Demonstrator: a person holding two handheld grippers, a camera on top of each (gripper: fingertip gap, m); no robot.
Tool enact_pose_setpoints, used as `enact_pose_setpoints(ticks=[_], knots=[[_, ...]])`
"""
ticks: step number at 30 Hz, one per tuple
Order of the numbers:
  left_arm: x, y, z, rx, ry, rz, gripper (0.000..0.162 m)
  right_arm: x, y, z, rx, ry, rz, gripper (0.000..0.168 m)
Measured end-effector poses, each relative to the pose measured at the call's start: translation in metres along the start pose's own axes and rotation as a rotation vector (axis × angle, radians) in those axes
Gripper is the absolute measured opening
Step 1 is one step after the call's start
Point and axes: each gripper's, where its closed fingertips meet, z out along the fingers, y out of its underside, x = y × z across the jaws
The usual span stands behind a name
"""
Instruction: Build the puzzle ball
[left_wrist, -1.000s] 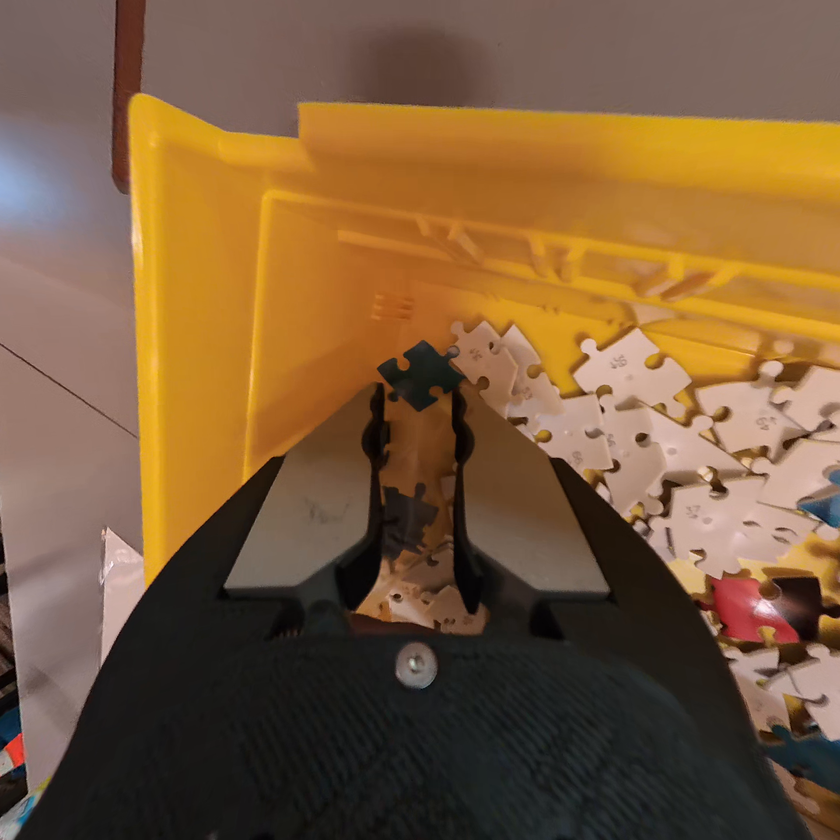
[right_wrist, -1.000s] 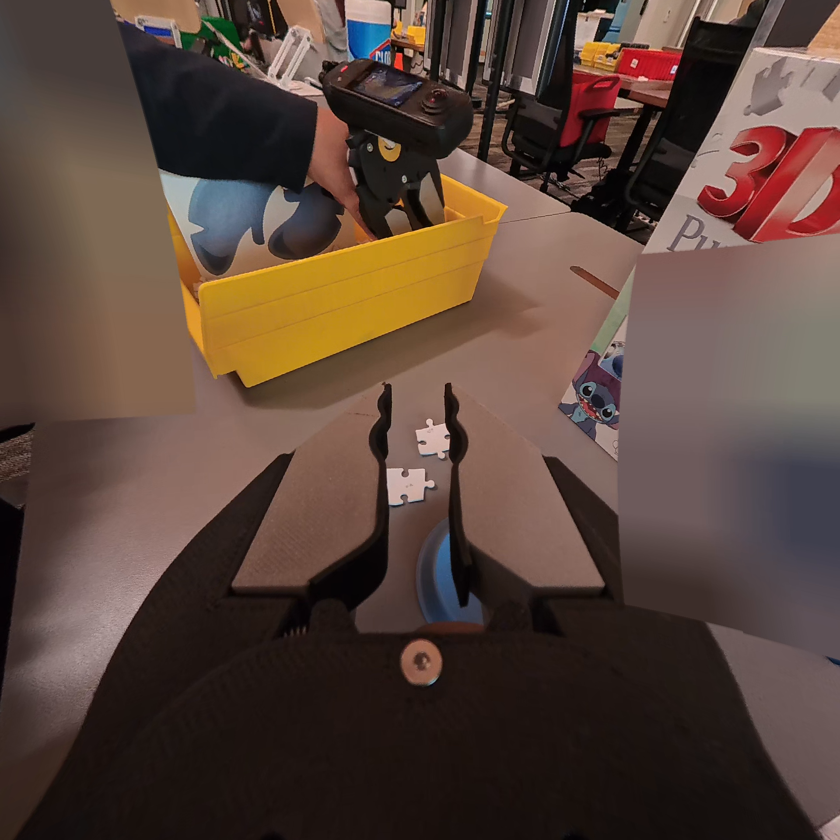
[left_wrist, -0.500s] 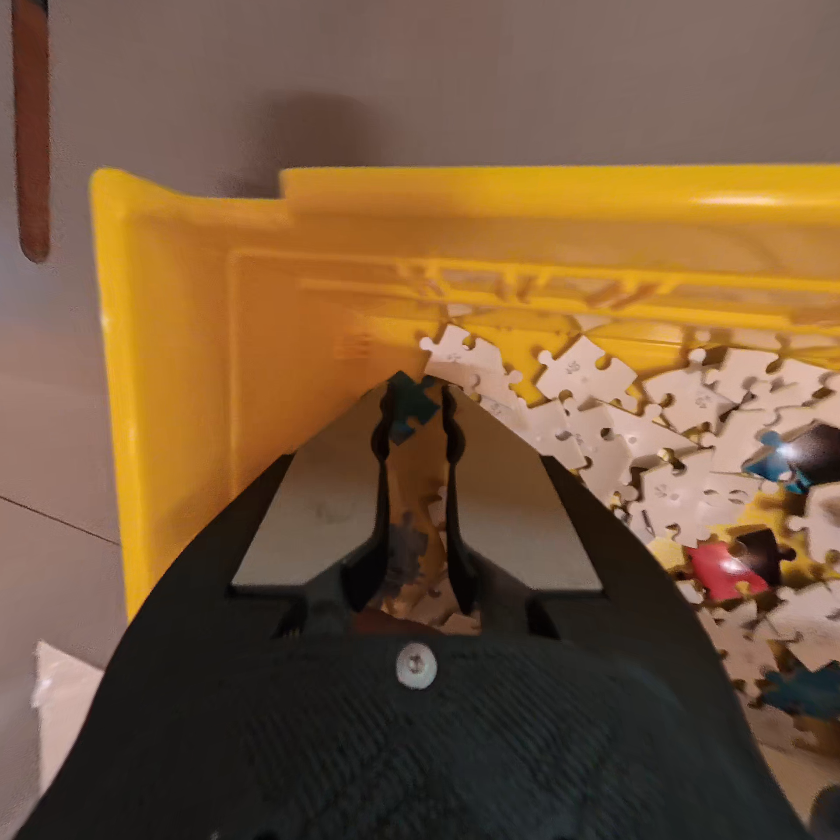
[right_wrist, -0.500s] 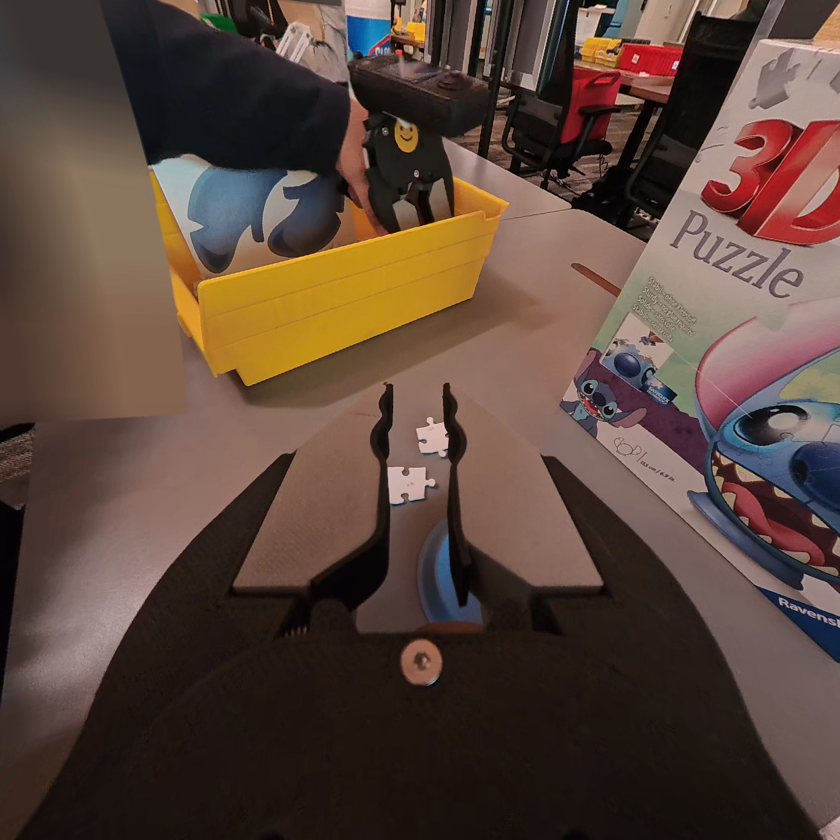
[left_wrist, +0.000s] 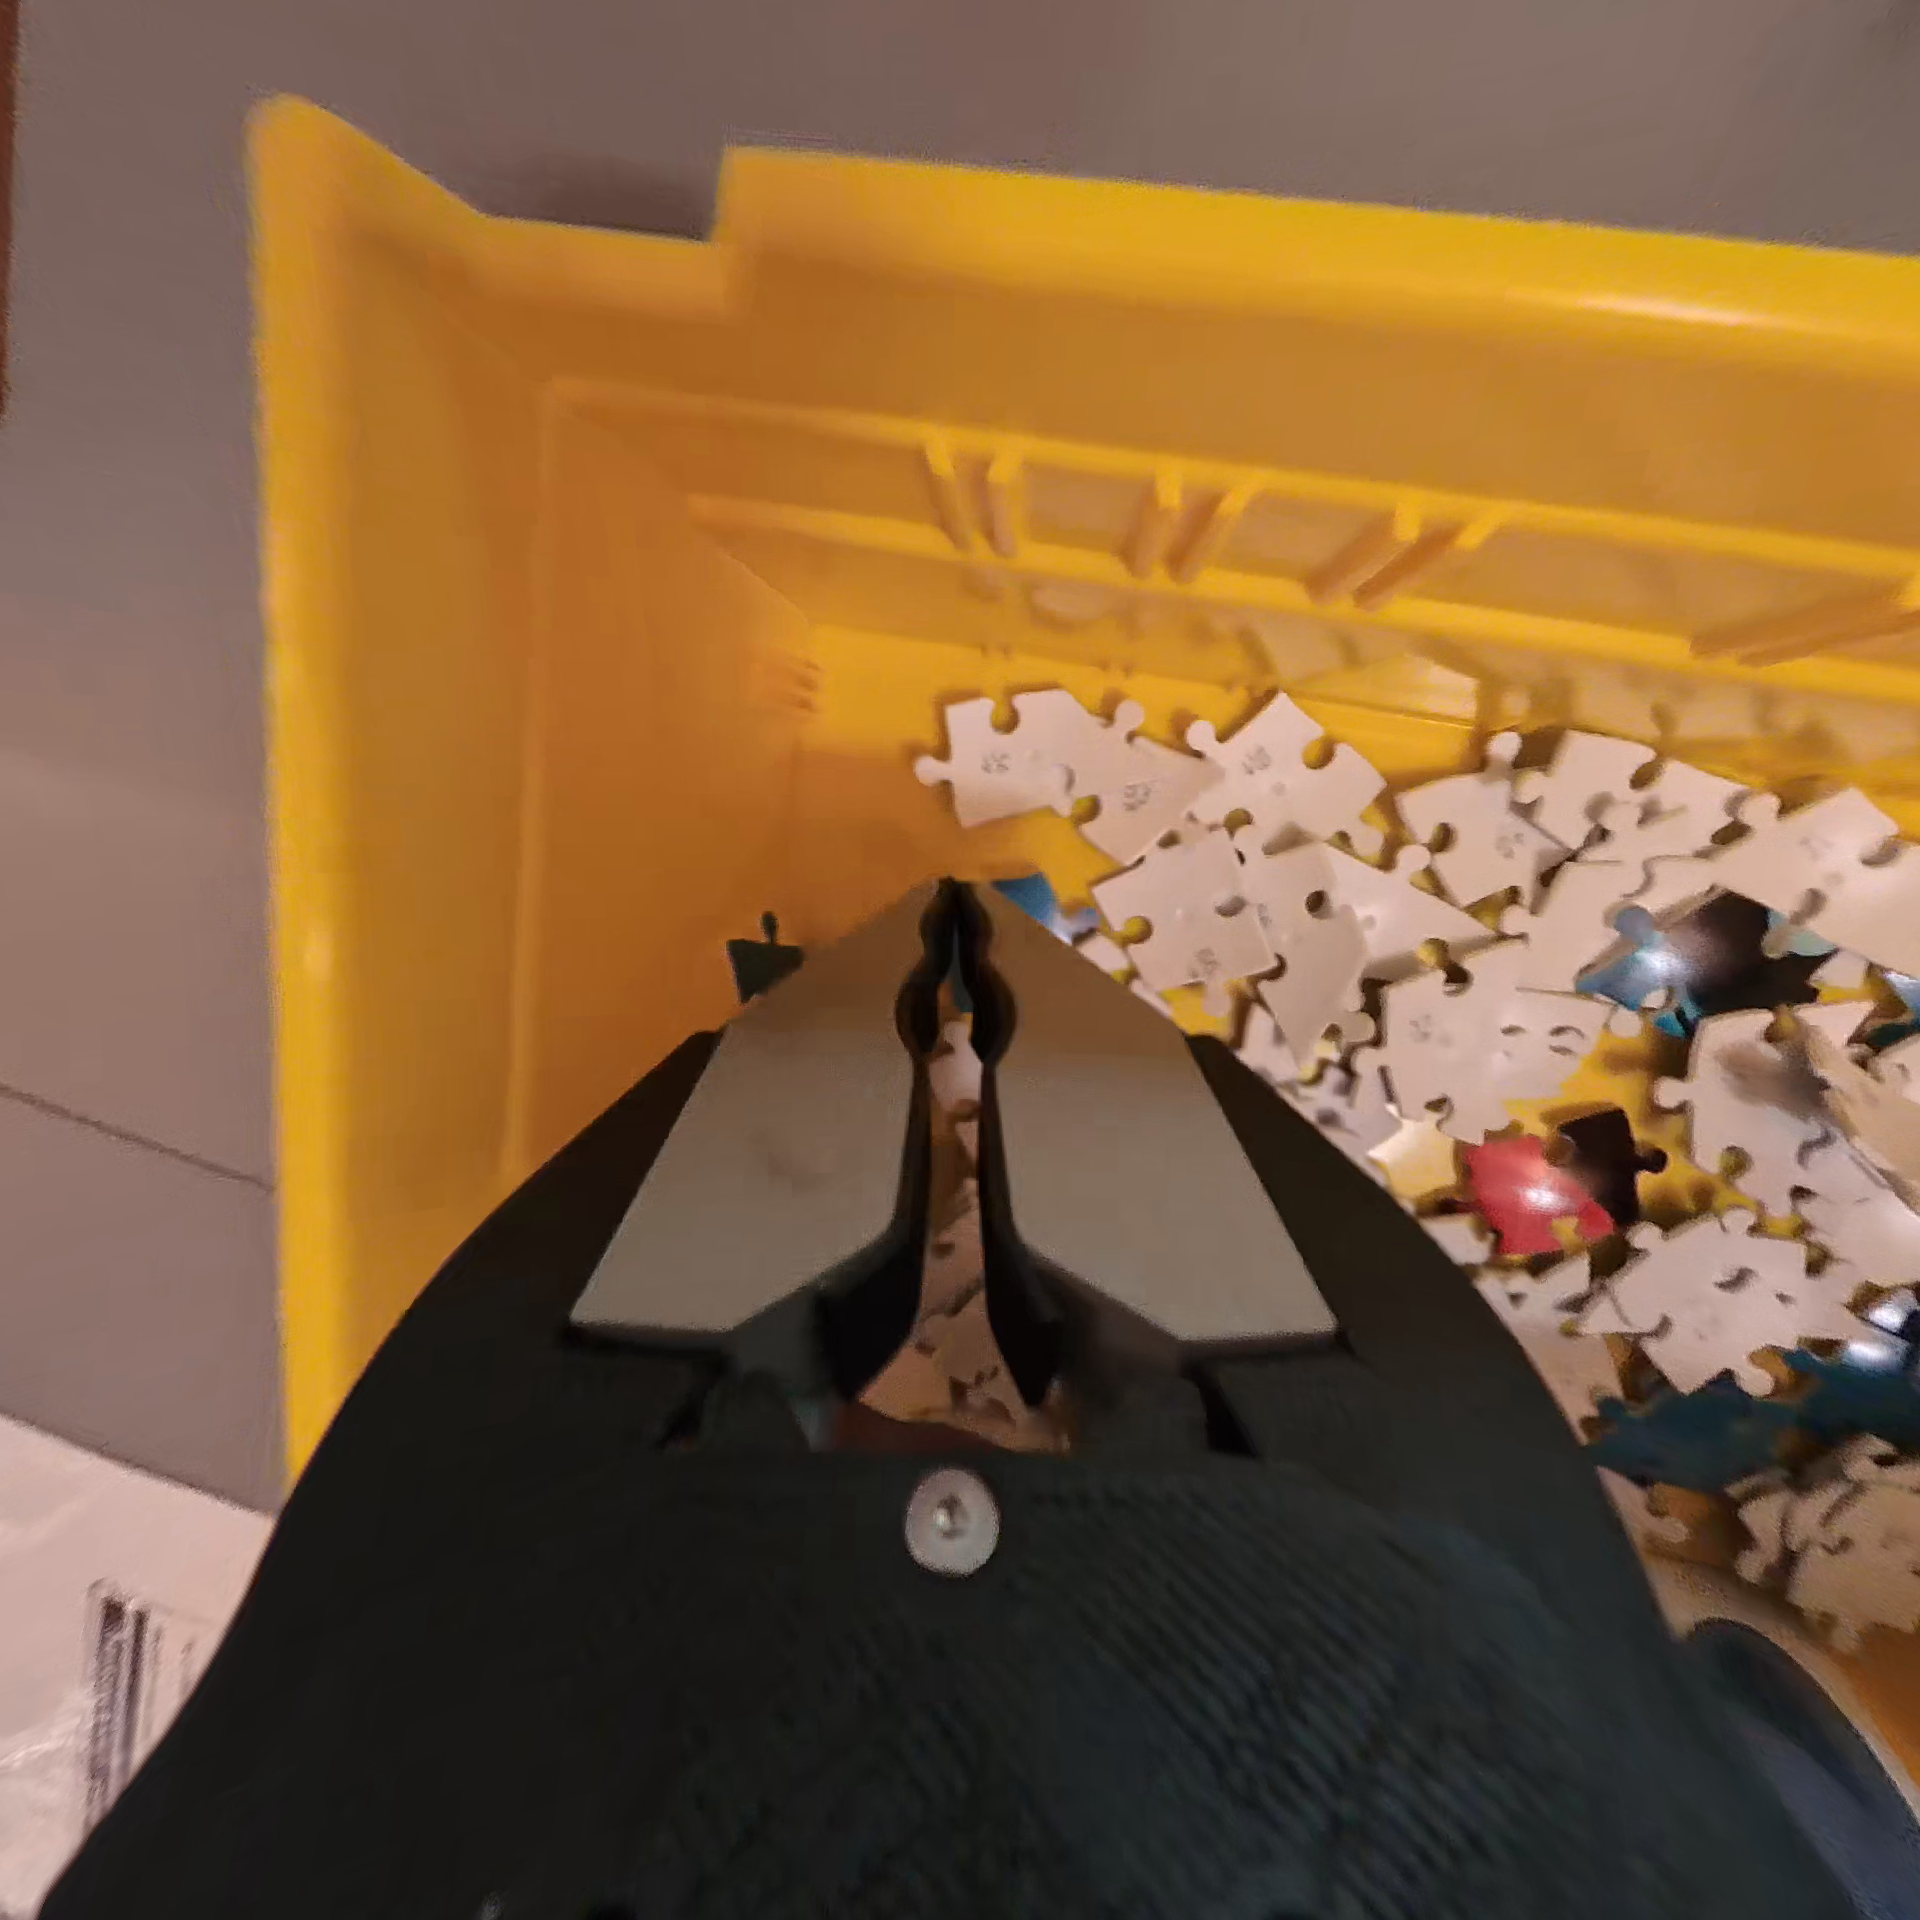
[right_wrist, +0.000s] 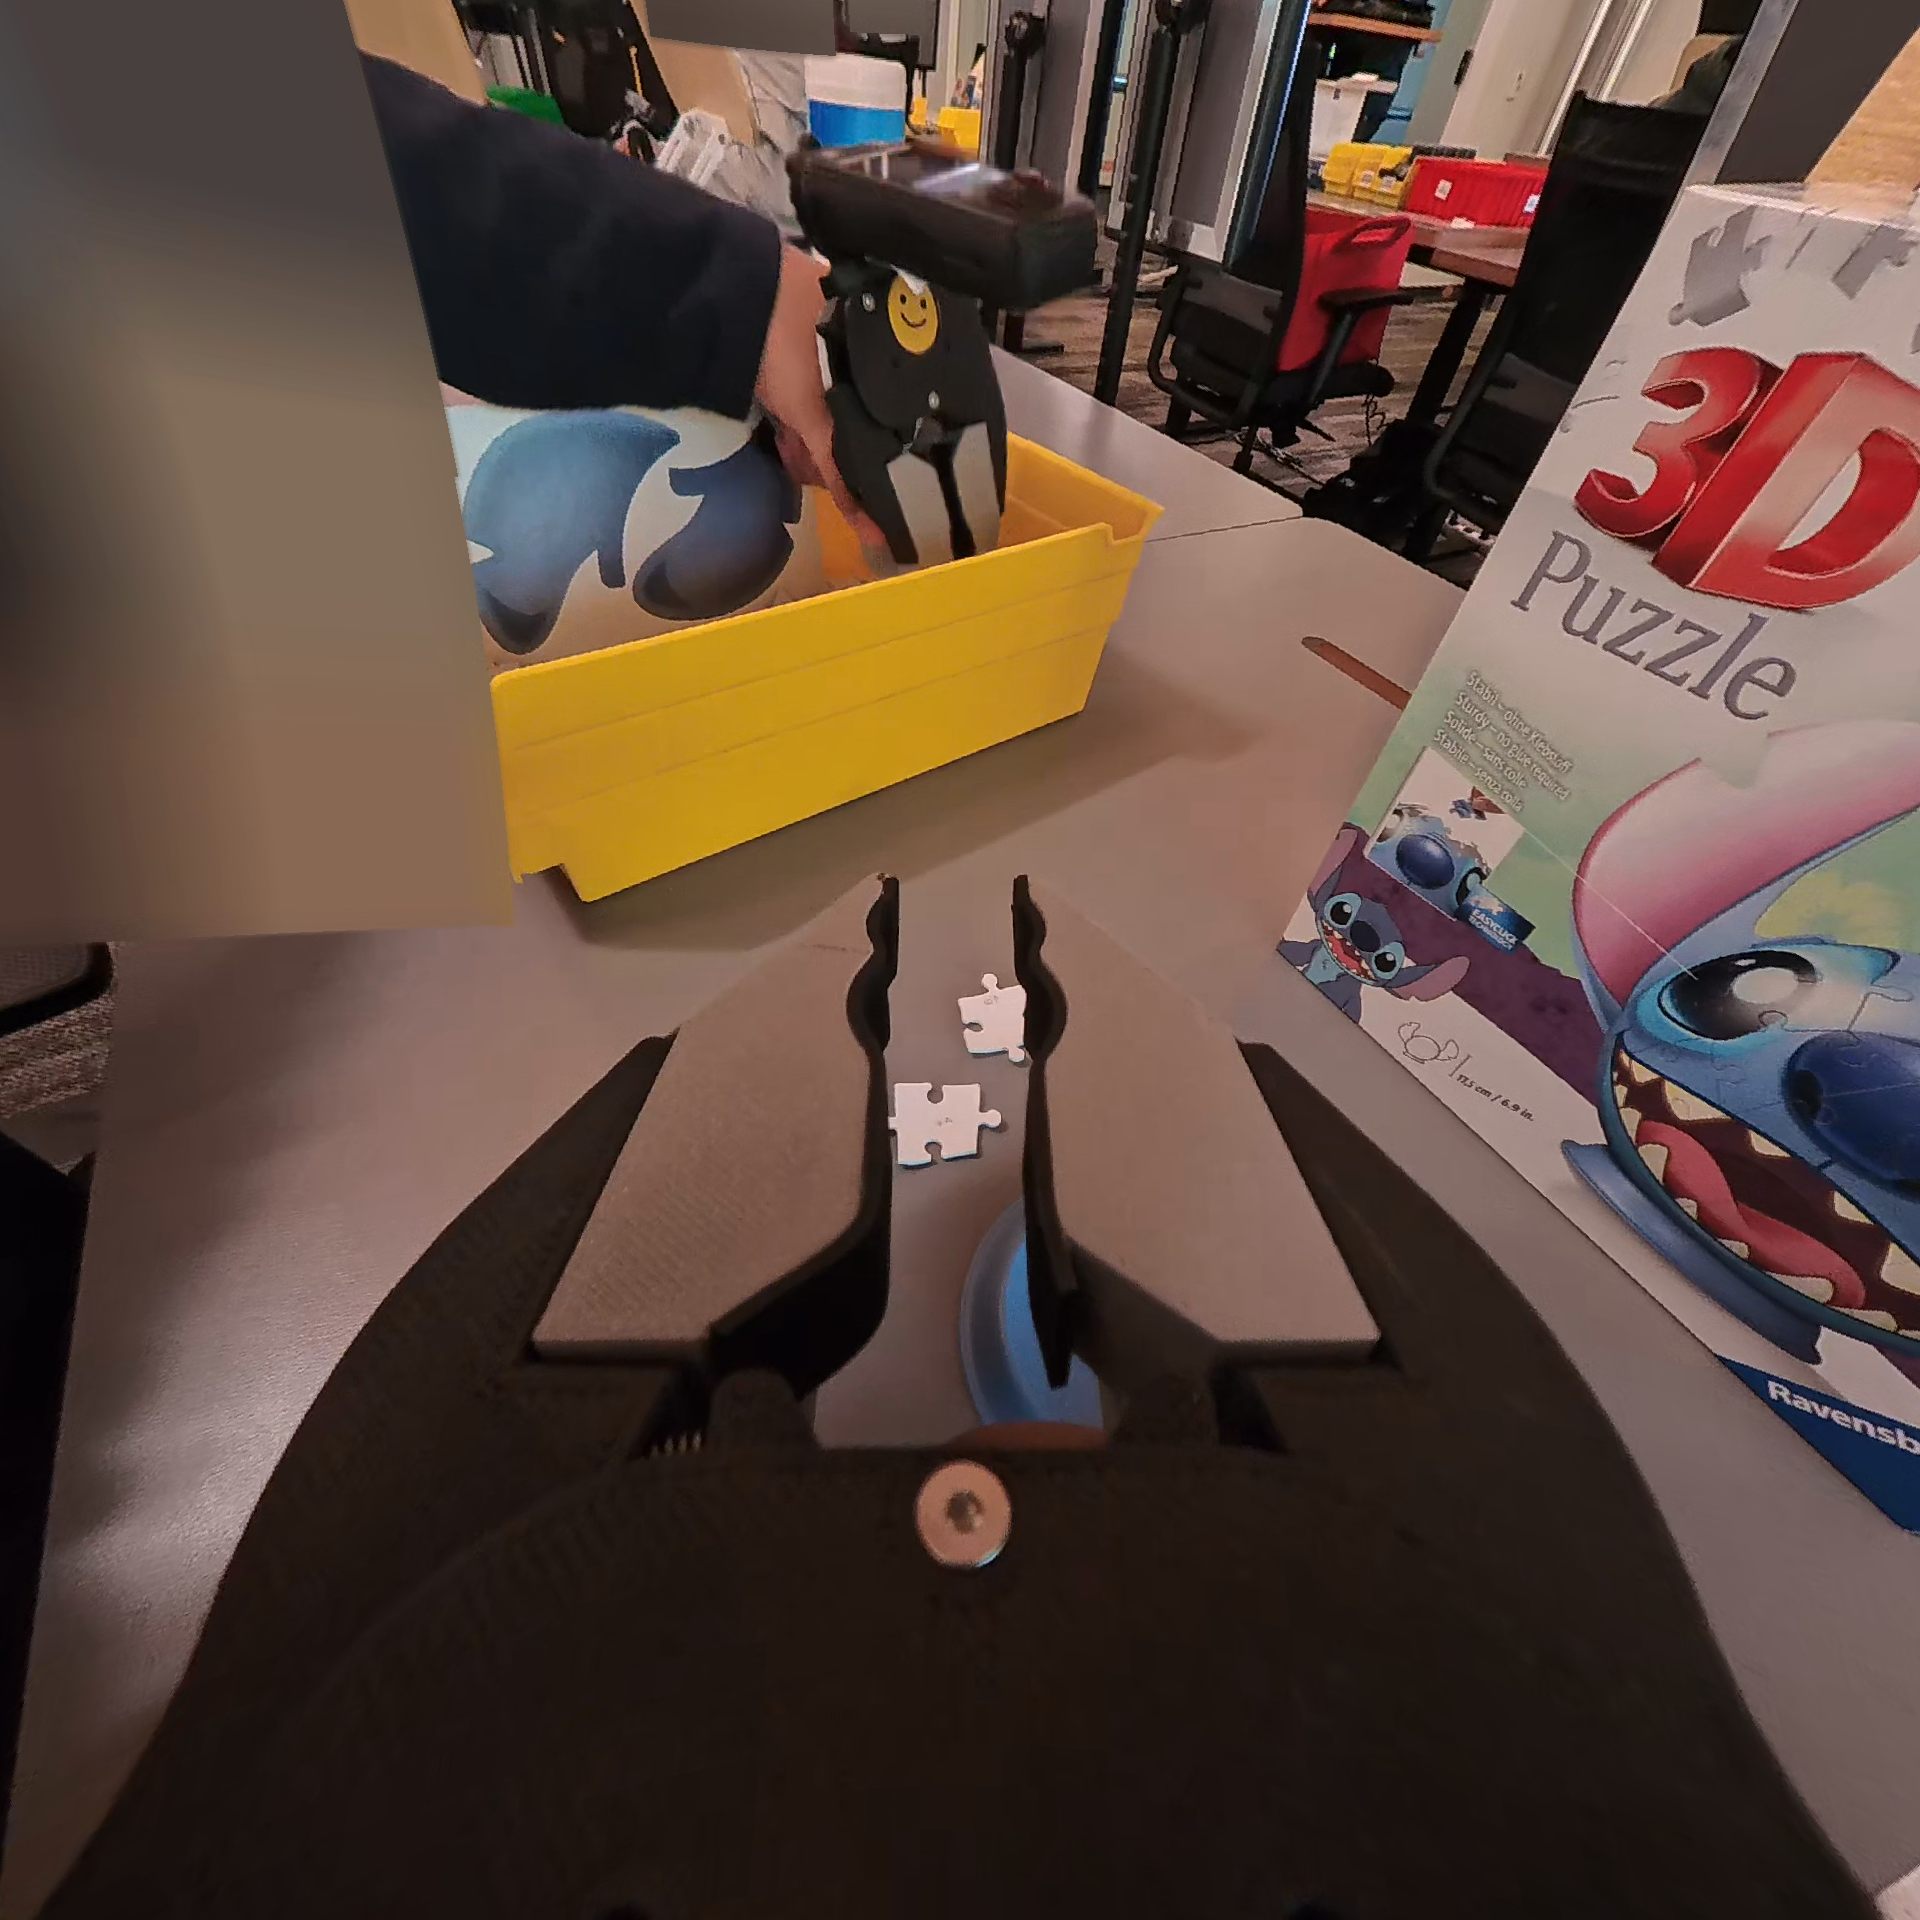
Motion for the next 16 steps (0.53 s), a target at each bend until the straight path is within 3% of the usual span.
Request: enact_pose_setpoints(ticks=[1,7,9,12,13,16], knots=[[-0.002,-0.002,-0.005,0.01,-0.013,0.002,0.0,0.0,0.0,0.0,0.0,0.0,0.0,0.018],[-0.008,0.0,-0.015,-0.018,-0.05,-0.008,0.0,0.0,0.002,0.001,-0.007,0.002,-0.001,0.018],[-0.004,0.006,-0.007,-0.058,-0.037,-0.042,0.024,-0.001,0.002,0.001,-0.007,0.001,0.002,0.018],[-0.001,0.007,0.001,-0.072,-0.036,-0.112,0.022,-0.001,0.002,0.001,-0.006,0.002,0.0,0.018],[-0.005,0.006,0.001,-0.075,-0.05,-0.162,0.036,-0.001,0.002,0.001,-0.006,0.001,0.0,0.018],[-0.006,0.017,0.004,-0.155,-0.047,-0.291,0.044,-0.002,0.003,0.001,-0.01,-0.001,-0.001,0.018]])
